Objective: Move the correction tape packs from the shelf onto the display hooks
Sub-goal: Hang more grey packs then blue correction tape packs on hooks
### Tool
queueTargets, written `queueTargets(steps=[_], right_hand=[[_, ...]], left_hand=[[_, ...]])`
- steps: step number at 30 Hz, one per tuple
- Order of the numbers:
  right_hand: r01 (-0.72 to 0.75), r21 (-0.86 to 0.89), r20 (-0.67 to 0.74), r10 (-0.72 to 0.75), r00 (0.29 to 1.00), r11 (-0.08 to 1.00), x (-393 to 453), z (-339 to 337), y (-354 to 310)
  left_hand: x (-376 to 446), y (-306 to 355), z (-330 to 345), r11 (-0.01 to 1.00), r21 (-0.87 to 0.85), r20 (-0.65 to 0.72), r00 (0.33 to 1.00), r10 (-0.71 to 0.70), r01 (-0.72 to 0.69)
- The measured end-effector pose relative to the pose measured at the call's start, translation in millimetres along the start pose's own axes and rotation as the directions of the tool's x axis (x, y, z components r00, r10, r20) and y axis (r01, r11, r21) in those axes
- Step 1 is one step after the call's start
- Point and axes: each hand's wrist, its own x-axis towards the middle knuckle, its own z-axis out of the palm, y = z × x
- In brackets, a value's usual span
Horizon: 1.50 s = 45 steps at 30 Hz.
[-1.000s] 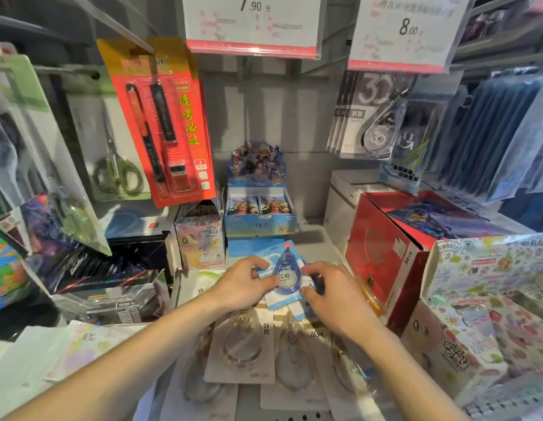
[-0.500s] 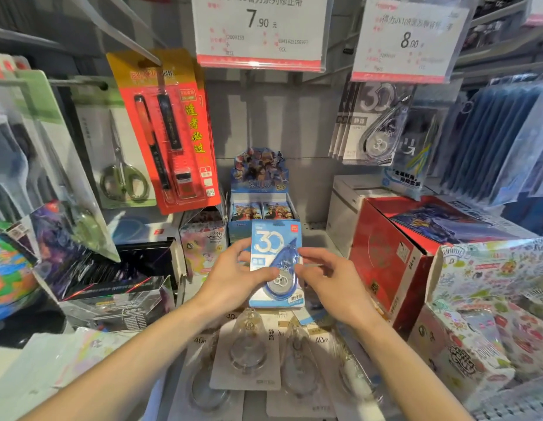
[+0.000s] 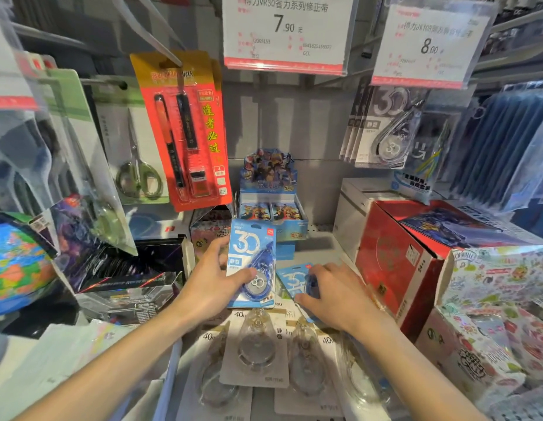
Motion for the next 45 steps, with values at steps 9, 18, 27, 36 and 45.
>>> queueTargets(steps=[9,18,27,36,45], right_hand=[[-0.01,0.259,-0.08,0.032,0.996,0.966,4,0,-4],[0.127,0.67,-0.234,0.045,0.971,0.732,-3,-8,-13],[0.277,0.675,-0.248,-0.144,0.958,0.683,0,-10,-26],[0.038,0.917,-0.036,-0.012,0.999,0.398,-4,-25,-13],[0.054,0.977,-0.065,0.043,0.997,0.206,-42,-63,-11]], left_hand=[[-7,2,-10,0.999,0.015,-0.106,0.993,-0.049,0.051],[-7,4,-4,0.988,-0.149,-0.118,0.991,-0.069,0.051],[-3,7,7,0.965,-0.256,-0.11,0.991,-0.081,0.051],[-2,12,6,0.961,-0.276,-0.084,0.996,-0.034,0.01],[-24,25,3,0.937,-0.329,-0.07,0.992,0.101,-0.119]])
